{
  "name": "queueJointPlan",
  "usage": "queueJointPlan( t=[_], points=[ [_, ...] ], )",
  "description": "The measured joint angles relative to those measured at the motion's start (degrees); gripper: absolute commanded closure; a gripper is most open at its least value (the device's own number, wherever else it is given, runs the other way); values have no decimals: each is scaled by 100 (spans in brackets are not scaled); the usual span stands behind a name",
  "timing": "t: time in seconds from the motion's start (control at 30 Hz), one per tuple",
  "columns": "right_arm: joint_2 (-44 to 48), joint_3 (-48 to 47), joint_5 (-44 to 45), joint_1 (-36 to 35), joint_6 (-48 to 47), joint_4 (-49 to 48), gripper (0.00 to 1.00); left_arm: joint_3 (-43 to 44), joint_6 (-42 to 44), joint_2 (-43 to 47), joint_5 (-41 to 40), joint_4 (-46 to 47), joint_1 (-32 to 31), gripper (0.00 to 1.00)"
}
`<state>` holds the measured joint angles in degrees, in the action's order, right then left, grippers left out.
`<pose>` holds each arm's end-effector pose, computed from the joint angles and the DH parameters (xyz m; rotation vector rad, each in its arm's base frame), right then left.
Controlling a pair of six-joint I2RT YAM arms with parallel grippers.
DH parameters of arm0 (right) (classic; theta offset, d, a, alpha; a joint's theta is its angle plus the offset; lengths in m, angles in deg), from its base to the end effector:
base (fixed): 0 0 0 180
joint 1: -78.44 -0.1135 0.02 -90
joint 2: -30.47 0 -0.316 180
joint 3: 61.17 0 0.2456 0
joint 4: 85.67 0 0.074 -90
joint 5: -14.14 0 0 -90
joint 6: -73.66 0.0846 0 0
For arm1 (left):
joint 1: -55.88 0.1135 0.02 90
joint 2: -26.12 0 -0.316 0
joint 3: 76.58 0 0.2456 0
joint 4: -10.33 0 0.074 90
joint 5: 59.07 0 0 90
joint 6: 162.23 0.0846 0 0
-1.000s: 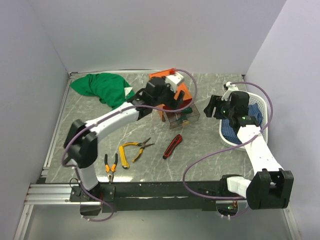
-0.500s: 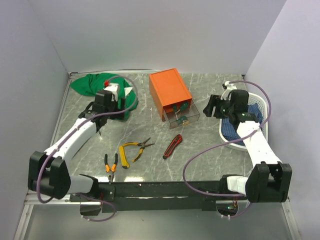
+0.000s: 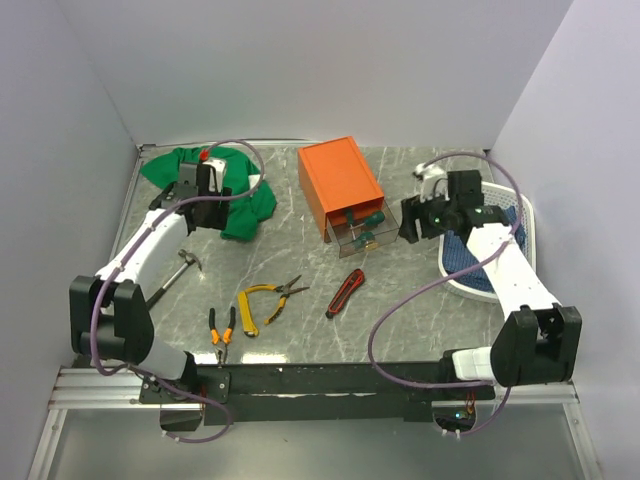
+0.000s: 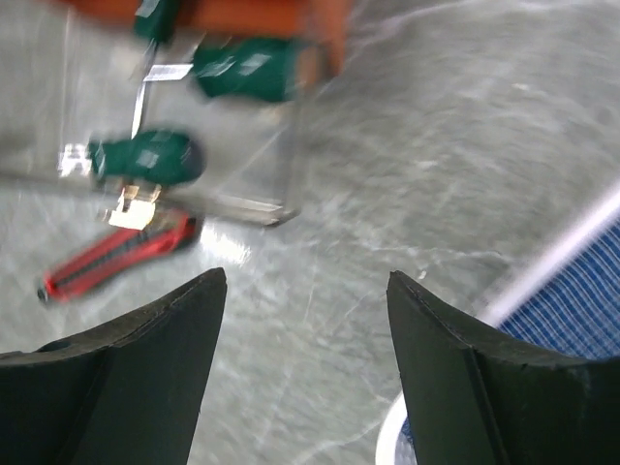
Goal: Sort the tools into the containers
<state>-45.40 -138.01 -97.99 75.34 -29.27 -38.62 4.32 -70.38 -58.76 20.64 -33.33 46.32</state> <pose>0.2920 0.0477 0.3143 -0.5053 2.2750 0.3724 0.3405 -0.0420 0.2950 0.1545 2.3852 0.1524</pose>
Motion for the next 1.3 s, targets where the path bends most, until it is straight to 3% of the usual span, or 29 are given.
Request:
queueJointPlan(
  t=[0.17,0.5,0.63,0.83,1.0,1.03,1.13,1.17,1.23,1.27,1.3],
  points=[
    [-153,-11,-26,-479,-981,391,26,273,219,-57,240,-299,-17,43],
    [-828,-874,345,-645,-1276,1193,26,2798,358,-1025,544,-203,-748,25],
    [-837,-879,385,-686,-1364,1248,26,4113,295,-1751,905,483,-1241,23],
    [-863,-774,238,-848,-1530,1047,26,4256,-592,-2343,1963,2017,-1390,21],
    [-938,-734,-118,-866,-1687,619,25,4164,-1150,-2675,3045,2750,-1259,18],
    [-944,-717,-190,-866,-1705,507,26,4151,-1185,-2699,3344,2820,-1233,19],
    [-942,-702,-420,-866,-1784,243,29,4157,-1272,-2741,4083,2933,-1215,38],
    [-940,-697,-479,-866,-1825,188,30,4175,-1331,-2763,4275,2927,-1222,53],
    [-861,-562,-610,-855,-1934,-7,34,4341,-1519,-2933,4592,2892,-1228,69],
    [-765,-439,-671,-850,-2006,-70,34,4518,-1585,-3077,4688,2835,-1231,83],
    [-623,-271,-741,-841,-2116,-105,34,4730,-1652,-3281,4774,2761,-1250,91]
  ],
)
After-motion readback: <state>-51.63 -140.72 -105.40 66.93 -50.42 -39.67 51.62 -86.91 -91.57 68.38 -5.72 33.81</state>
